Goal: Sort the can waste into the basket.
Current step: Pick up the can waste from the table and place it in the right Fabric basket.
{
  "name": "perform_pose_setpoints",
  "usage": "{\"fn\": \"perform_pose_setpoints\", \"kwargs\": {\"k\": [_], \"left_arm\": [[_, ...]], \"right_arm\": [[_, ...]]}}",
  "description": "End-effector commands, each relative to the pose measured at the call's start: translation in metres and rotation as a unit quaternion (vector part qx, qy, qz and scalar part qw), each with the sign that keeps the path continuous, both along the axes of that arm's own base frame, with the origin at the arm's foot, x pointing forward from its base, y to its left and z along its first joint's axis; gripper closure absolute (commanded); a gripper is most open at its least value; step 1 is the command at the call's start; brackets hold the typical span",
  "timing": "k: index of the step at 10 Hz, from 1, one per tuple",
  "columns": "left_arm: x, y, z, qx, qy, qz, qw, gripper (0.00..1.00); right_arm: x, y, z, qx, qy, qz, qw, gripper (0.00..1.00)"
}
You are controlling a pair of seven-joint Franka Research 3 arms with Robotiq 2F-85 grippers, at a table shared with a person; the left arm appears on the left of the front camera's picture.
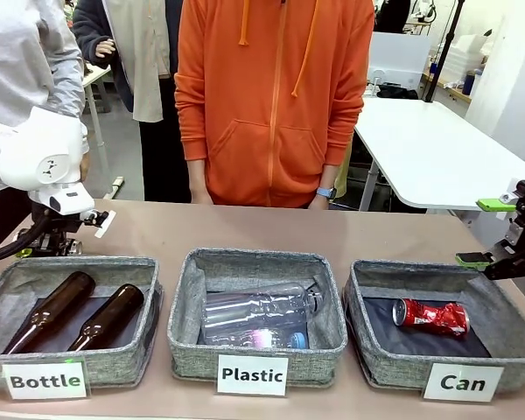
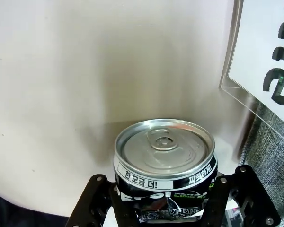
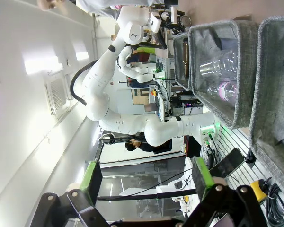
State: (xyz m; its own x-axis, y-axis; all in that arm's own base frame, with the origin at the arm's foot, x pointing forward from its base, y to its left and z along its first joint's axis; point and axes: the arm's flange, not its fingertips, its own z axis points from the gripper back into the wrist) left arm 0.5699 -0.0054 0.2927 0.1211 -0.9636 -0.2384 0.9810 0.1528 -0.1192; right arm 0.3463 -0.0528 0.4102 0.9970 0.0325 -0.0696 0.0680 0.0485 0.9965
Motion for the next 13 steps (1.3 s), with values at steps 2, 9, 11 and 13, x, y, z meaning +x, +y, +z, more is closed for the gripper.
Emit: {"fn": "perform_pose_setpoints", "kwargs": {"k": [2,9,11,13], "left_arm": [[0.001,0.001,0.004,0.012,-0.012,0.008,1.000,1.00],[-0.041,0.060,0.135,-0.046,-0.176,0.015,0.983,1.00],[-0.070,0.070,0.176,-0.103,-0.233,-0.007,0.967,1.00],[-0.102,0.088,0.203,-0.151,-0.233,-0.022,0.960,1.00]], "right_arm": [[-0.001,-0.003,0.001,0.002,-0.010,0.007,1.000,0.00],[-0.001,-0.003,0.001,0.002,-0.010,0.007,1.000,0.00],[-0.001,-0.003,0.001,0.002,-0.010,0.007,1.000,0.00],[-0.001,-0.003,0.001,0.002,-0.010,0.007,1.000,0.00]]}}
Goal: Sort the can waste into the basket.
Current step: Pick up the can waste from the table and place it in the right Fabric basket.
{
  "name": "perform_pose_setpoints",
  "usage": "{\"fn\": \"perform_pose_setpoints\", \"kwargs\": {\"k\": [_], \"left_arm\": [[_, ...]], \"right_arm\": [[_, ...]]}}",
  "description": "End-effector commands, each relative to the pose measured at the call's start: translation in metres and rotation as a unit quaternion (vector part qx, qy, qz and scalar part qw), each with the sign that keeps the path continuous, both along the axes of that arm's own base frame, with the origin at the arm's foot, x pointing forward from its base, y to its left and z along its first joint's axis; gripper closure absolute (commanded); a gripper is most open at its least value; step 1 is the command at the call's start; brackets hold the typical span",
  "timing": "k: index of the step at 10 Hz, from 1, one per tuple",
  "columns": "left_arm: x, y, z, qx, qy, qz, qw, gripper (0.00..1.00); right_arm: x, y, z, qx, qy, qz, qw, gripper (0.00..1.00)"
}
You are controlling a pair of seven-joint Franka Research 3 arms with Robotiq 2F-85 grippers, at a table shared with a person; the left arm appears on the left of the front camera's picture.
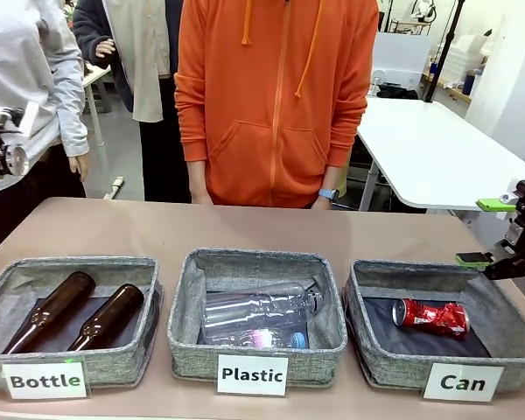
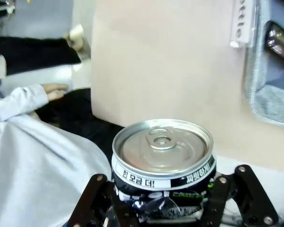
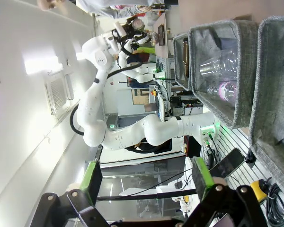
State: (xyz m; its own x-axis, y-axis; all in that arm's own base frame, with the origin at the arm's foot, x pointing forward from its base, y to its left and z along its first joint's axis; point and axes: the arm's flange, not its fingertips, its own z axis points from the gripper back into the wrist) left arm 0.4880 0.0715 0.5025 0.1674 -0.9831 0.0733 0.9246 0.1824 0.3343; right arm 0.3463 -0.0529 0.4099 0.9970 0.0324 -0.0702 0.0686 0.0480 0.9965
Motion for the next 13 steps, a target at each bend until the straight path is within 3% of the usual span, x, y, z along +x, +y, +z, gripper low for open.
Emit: {"fn": "perform_pose_setpoints", "kwargs": {"k": [1,3,4,5,6,10,11,12,13], "left_arm": [[-0.050,0.022,0.006,-0.048,0.025,-0.067,0.996,1.00],[-0.103,0.032,0.016,-0.082,0.012,-0.085,0.993,1.00],[-0.112,0.029,0.010,-0.119,0.006,-0.067,0.991,1.00],[-0.101,0.029,-0.003,-0.160,0.013,-0.066,0.985,1.00],[-0.102,0.032,0.012,-0.085,0.015,-0.072,0.994,1.00],[-0.107,0.031,0.009,-0.102,0.015,-0.072,0.992,1.00],[-0.103,-0.010,0.020,-0.159,0.069,-0.067,0.983,1.00],[-0.097,-0.072,0.042,-0.201,0.102,-0.100,0.969,1.00],[-0.095,-0.145,0.064,-0.214,0.091,-0.169,0.958,1.00]], "right_arm": [[-0.001,-0.003,0.001,0.002,-0.011,0.007,1.000,0.00],[-0.001,-0.003,0.001,0.002,-0.011,0.007,1.000,0.00],[-0.001,-0.003,0.001,0.002,-0.011,0.007,1.000,0.00],[-0.001,-0.003,0.001,0.002,-0.011,0.007,1.000,0.00],[-0.001,-0.003,0.001,0.002,-0.011,0.007,1.000,0.00],[-0.001,-0.003,0.001,0.002,-0.011,0.007,1.000,0.00],[-0.001,-0.003,0.001,0.002,-0.011,0.007,1.000,0.00],[0.000,0.000,0.000,0.000,0.000,0.000,1.000,0.00],[-0.013,-0.014,0.029,0.002,-0.001,-0.030,1.000,0.00]]}}
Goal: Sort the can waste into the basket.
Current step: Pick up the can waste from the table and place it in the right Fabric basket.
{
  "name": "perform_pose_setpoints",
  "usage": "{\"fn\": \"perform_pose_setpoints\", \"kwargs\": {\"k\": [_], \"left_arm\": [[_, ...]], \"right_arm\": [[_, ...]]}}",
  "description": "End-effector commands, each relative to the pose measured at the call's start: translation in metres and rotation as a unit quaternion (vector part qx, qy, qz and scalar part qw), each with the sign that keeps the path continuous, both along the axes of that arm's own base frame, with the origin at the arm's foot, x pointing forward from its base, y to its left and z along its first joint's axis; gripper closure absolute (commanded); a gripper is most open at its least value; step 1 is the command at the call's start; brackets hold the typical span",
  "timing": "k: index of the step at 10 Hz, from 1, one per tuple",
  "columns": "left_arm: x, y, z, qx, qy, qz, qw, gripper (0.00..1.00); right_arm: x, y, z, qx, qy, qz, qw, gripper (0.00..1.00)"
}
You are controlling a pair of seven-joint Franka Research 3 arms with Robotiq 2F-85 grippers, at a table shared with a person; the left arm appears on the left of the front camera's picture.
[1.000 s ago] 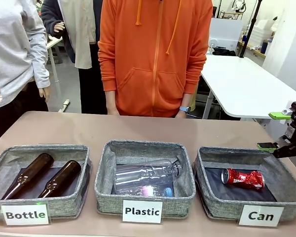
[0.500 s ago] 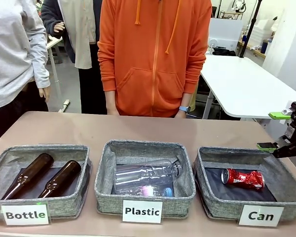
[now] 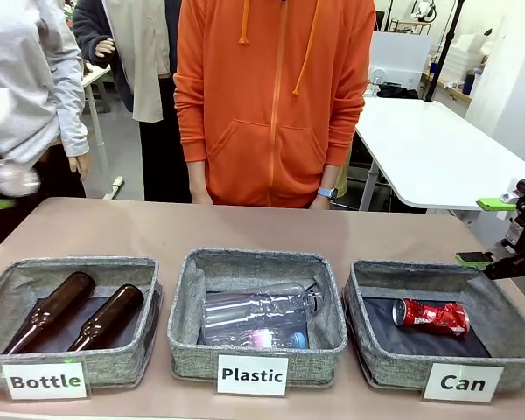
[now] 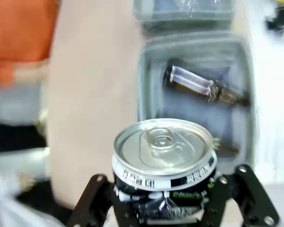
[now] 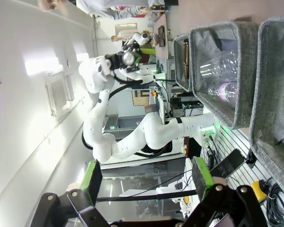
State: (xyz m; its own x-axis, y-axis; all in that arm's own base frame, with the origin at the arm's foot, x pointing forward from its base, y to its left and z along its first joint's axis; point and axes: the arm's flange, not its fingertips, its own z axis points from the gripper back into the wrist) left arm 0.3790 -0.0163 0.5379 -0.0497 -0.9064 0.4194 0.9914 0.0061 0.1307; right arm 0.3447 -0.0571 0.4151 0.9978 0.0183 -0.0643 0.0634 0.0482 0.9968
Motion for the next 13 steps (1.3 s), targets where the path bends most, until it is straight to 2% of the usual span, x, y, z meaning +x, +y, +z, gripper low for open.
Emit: {"fn": "perform_pose_setpoints", "kwargs": {"k": [1,2,3,4,5,6,7,8,9,10,11,12,13], "left_arm": [[0.016,-0.124,0.037,-0.021,0.016,-0.071,0.997,1.00],[0.020,-0.190,0.036,-0.020,0.036,-0.067,0.997,1.00],[0.021,-0.251,0.026,0.002,0.041,-0.102,0.994,1.00],[0.015,-0.310,0.020,-0.005,0.060,-0.127,0.990,1.00],[0.009,-0.373,0.016,-0.021,0.059,-0.120,0.991,1.00],[-0.001,-0.422,0.012,-0.053,0.065,-0.142,0.986,1.00],[-0.016,-0.464,0.004,-0.082,0.067,-0.145,0.984,1.00],[-0.031,-0.502,-0.013,-0.101,0.058,-0.153,0.981,1.00],[-0.047,-0.537,-0.030,-0.104,0.065,-0.169,0.978,1.00],[-0.058,-0.561,-0.048,-0.099,0.090,-0.188,0.973,1.00],[-0.072,-0.584,-0.068,-0.089,0.106,-0.197,0.971,1.00],[-0.079,-0.605,-0.085,-0.089,0.082,-0.182,0.976,1.00],[-0.070,-0.620,-0.094,-0.076,0.039,-0.169,0.982,1.00]], "right_arm": [[-0.025,-0.022,0.037,-0.008,-0.002,-0.036,0.999,0.00],[-0.041,-0.036,0.042,-0.007,0.013,-0.052,0.999,0.00],[-0.061,-0.059,0.045,0.006,0.020,-0.057,0.998,0.00],[-0.087,-0.085,0.047,0.027,0.015,-0.062,0.998,0.00],[-0.115,-0.116,0.045,0.024,0.008,-0.096,0.995,0.00],[-0.135,-0.143,0.040,-0.003,0.001,-0.176,0.984,0.00],[-0.153,-0.166,0.032,-0.003,0.010,-0.236,0.972,0.00],[-0.166,-0.187,0.021,-0.030,0.030,-0.326,0.945,0.00],[-0.180,-0.201,0.008,-0.026,0.044,-0.360,0.931,0.00],[-0.185,-0.212,-0.002,-0.021,0.048,-0.391,0.919,0.00],[-0.188,-0.217,-0.011,0.003,0.047,-0.405,0.913,0.00],[-0.195,-0.220,0.007,-0.032,0.035,-0.365,0.930,0.00],[-0.195,-0.220,0.007,-0.032,0.035,-0.365,0.930,0.00]]}}
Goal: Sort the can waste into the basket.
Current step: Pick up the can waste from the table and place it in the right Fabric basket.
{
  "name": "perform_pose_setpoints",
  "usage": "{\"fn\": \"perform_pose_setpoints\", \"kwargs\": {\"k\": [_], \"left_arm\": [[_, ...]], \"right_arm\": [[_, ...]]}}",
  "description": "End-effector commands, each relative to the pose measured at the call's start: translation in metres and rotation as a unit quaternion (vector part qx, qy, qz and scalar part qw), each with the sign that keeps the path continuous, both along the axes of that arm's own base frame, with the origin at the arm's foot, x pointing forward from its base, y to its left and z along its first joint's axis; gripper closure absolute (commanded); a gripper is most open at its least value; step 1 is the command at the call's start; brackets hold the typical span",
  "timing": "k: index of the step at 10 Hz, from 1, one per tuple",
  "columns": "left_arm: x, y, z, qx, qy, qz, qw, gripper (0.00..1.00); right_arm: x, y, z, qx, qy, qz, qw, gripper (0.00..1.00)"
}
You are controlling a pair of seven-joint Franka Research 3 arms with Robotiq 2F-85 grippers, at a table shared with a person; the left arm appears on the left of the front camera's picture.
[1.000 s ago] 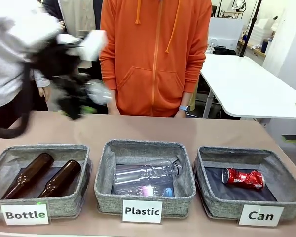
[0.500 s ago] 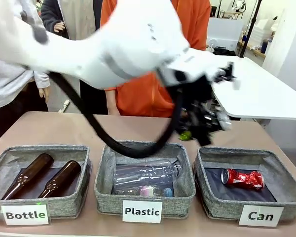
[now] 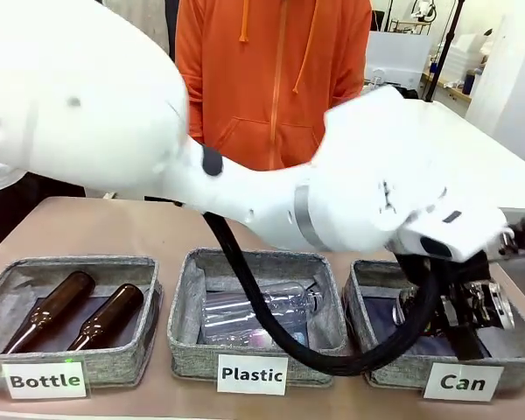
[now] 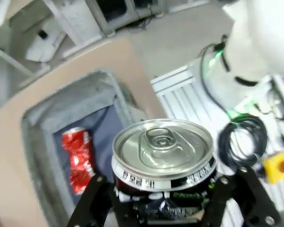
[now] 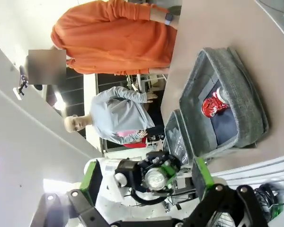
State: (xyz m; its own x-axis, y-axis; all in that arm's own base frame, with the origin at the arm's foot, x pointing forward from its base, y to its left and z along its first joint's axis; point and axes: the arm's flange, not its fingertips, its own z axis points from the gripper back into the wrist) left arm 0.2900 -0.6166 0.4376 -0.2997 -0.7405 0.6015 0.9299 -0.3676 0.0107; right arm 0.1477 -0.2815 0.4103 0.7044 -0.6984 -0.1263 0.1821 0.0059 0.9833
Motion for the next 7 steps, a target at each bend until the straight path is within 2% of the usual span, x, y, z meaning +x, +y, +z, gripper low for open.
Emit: {"fn": "perform_pose_setpoints", "kwargs": {"k": [1,3,4,6,7], "left_arm": [[0.000,0.014,0.018,-0.005,0.019,-0.006,1.000,1.00],[0.000,0.014,0.018,-0.005,0.019,-0.006,1.000,1.00],[0.004,-0.001,0.000,-0.002,0.005,-0.001,1.000,1.00],[0.032,-0.026,-0.013,-0.050,-0.055,0.027,0.997,1.00],[0.043,-0.028,-0.018,-0.062,-0.066,0.032,0.995,1.00]], "right_arm": [[0.002,0.004,0.012,-0.006,-0.007,0.022,1.000,0.00],[0.002,0.004,0.012,-0.006,-0.007,0.022,1.000,0.00],[0.002,0.004,0.012,-0.006,-0.007,0.022,1.000,0.00],[0.002,0.004,0.012,-0.006,-0.007,0.022,1.000,0.00],[0.002,0.004,0.012,-0.006,-0.007,0.022,1.000,0.00]]}}
